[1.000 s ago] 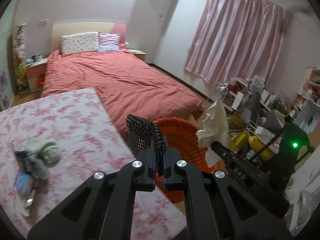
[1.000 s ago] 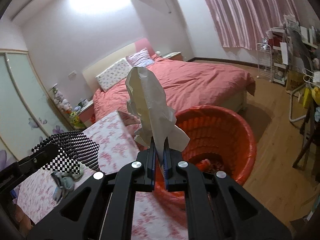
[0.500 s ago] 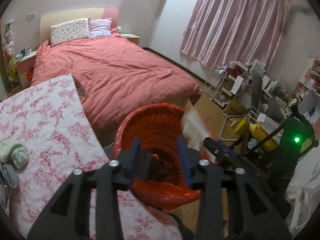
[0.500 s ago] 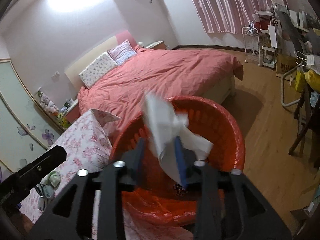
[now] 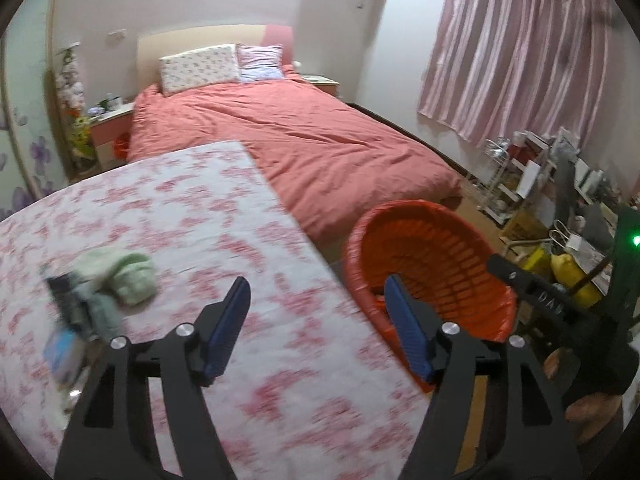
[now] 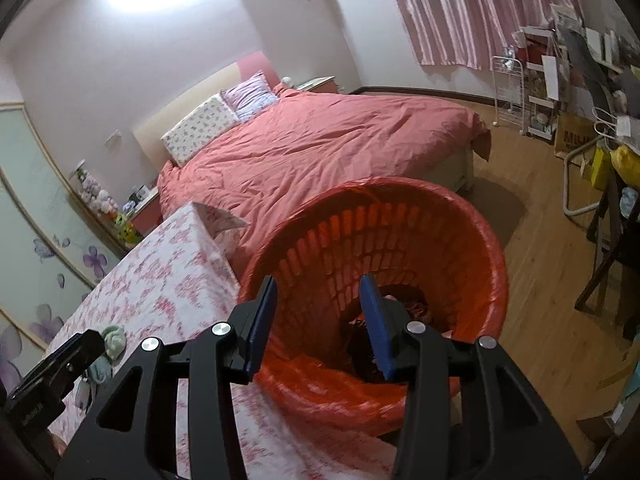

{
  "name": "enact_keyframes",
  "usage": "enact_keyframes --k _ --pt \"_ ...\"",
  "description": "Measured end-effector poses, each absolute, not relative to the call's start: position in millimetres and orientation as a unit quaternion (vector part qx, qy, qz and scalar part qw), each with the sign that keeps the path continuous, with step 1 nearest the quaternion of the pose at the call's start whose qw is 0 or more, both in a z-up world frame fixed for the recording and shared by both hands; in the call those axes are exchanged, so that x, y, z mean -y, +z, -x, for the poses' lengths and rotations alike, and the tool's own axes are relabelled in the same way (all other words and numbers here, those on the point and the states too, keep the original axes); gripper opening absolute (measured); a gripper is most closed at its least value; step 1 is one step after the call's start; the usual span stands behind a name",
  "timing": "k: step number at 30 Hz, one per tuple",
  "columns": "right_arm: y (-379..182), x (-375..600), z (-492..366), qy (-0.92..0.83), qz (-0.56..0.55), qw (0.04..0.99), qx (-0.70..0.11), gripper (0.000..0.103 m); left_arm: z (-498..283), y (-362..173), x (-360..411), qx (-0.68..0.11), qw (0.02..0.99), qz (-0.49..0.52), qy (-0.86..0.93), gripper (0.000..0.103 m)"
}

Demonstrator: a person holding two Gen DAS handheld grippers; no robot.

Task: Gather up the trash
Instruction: 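Grasp the blue tissue pack with the left tool while the right tool moves toward the dark chip bag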

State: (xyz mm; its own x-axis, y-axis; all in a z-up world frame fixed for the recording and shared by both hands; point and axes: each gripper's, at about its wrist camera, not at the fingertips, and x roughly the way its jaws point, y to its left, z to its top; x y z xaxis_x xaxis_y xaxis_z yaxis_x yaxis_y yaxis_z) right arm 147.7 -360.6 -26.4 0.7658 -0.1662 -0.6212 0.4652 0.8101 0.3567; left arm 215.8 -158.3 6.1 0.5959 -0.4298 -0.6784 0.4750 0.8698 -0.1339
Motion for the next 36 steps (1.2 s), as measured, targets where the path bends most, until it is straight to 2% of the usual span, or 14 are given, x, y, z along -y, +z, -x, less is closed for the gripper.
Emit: enact_keyframes --k 8,12,21,31,36 --pt "-20.9 310.6 -157.4 -0.140 -0.210 0.917 -0.308 0.044 -213.5 7.7 77.1 -0.357 0.915 -0.024 -0.184 0.076" --pt "-21.7 284.7 -163.1 -0.118 -0.195 0.921 -0.317 0.050 -218.3 2.2 29.1 -0.360 0.922 -0.012 -0.141 0.078" --pt "-32.8 231.5 -174.9 -0.071 -0.159 0.920 -0.352 0.050 -246.2 -40.1 -56.0 -0.406 0.912 0.008 -0.068 0.080" --pt "-41.2 207.0 -183.6 -0.059 -0.142 0.916 -0.371 0.051 -271.2 -69.4 -58.7 -0.444 0.891 0.013 -0.089 0.083" --pt "-44.9 201.1 -186.5 -0.055 -0.137 0.914 -0.378 0.051 -276.3 -75.7 -56.3 -0.451 0.888 0.020 -0.090 0.080"
